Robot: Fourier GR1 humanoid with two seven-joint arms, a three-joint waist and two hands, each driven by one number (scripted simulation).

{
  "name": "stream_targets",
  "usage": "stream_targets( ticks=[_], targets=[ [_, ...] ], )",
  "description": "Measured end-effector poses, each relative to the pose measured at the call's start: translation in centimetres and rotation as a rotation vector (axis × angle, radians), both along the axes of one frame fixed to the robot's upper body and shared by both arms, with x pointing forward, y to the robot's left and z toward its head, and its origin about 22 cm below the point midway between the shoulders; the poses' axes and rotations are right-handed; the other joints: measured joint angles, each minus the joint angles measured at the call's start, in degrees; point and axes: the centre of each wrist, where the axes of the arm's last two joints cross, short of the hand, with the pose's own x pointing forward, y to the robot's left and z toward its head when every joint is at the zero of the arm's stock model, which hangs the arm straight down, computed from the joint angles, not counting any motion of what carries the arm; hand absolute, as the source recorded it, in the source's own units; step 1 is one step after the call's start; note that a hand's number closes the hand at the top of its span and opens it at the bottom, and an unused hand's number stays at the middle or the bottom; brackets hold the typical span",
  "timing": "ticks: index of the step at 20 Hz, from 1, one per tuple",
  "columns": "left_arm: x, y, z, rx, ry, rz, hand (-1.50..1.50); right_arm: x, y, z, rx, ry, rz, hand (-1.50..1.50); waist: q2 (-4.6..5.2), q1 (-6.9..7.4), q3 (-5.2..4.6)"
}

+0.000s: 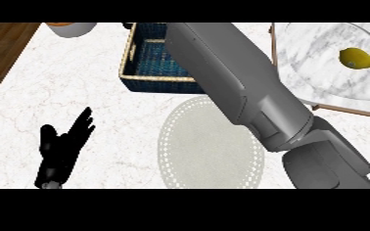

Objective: Pick the bell pepper from the placemat and place it in the basket

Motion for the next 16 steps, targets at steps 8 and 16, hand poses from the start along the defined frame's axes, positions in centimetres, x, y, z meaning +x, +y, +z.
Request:
stream_targets(
  ticks=[8, 16],
  targets=[
    [-0.4, 0.3, -0.3, -0.004, 0.015, 0.017, 0.0, -0.3, 0.0, -0.5, -0.042, -0.039, 0.021, -1.5, -0.31, -1.31, 0.1],
    [-1.1, 1.1, -0.5, -0.012, 0.019, 0.04, 0.0, -0.2, -1.7, 1.4, 0.05, -0.118, -0.005, -1.5, -0.83, -2.81, 0.17]
  ],
)
